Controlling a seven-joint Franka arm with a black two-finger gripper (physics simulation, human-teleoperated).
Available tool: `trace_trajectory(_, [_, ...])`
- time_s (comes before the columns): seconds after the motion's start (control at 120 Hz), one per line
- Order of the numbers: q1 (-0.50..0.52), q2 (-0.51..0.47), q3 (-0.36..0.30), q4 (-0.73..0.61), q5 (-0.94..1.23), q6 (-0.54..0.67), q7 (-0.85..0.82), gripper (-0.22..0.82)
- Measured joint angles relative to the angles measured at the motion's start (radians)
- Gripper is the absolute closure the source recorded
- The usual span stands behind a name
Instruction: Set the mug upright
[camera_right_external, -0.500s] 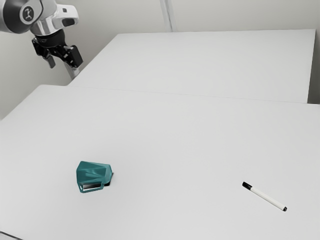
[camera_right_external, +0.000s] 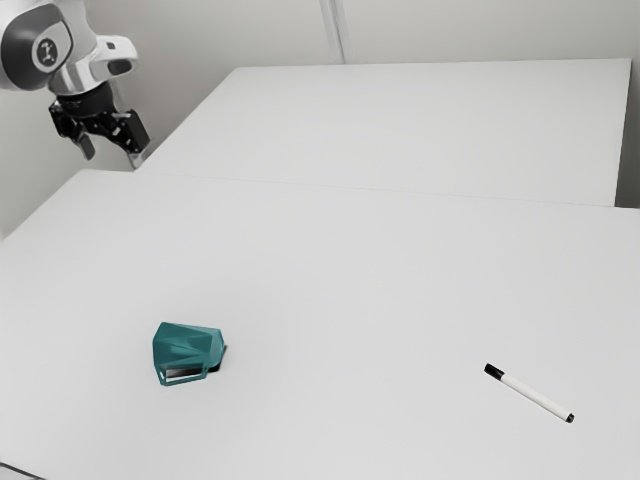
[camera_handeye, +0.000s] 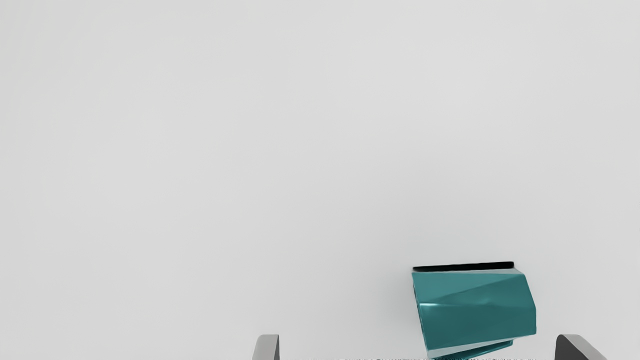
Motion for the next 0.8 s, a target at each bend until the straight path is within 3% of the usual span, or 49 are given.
trace_trajectory(0.117, [0.142, 0.018, 0.000, -0.052, -0.150, -0.003, 0.000, 0.00])
trace_trajectory(0.242, [0.230, 0.072, -0.001, -0.070, -0.292, -0.033, -0.001, 0.00])
trace_trajectory(0.625, [0.393, 0.193, 0.002, -0.194, -0.522, -0.152, -0.006, 0.00])
trace_trajectory(0.8, [0.384, 0.268, 0.013, -0.218, -0.597, -0.184, -0.012, 0.00])
